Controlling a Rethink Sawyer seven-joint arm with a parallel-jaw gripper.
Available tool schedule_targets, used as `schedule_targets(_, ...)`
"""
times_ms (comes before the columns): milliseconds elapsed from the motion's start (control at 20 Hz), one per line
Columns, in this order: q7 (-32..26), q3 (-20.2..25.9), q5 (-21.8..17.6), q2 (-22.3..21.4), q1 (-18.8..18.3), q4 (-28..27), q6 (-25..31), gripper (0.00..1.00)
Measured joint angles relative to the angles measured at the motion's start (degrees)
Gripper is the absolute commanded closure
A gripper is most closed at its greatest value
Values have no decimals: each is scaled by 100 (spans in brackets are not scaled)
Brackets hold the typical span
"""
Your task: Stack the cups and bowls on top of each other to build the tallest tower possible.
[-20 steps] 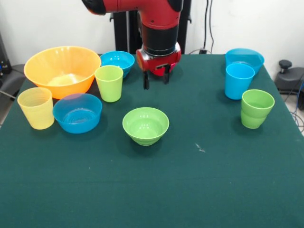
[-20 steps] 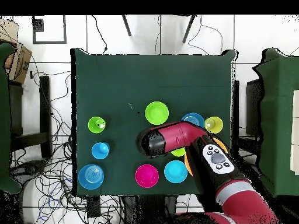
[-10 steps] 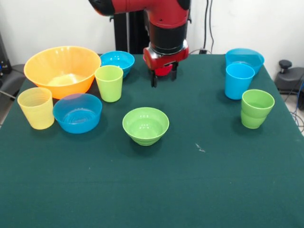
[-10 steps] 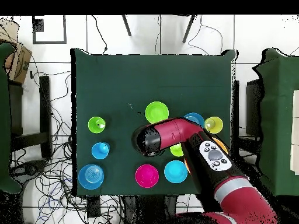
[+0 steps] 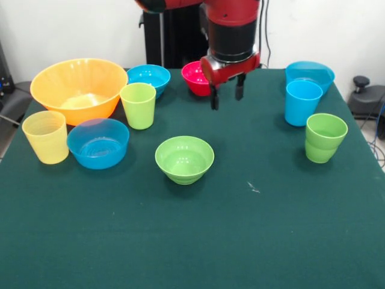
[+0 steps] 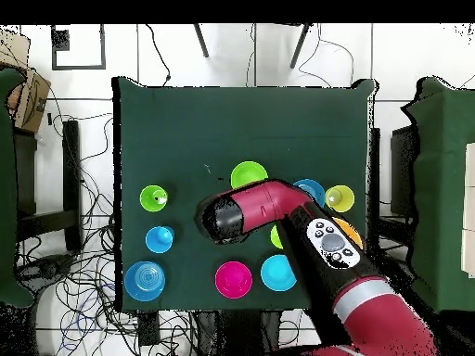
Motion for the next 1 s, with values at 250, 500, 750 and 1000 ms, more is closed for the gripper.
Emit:
schedule_targets(250, 0, 164, 157, -251, 67, 51, 0, 0)
schedule_targets(500, 0, 270, 430, -594, 187, 158, 1, 0)
schedule_targets(750, 0, 277, 572, -871, 410, 247, 1, 0)
schedule_targets(1000, 0, 258, 578, -936, 741, 254, -5, 0)
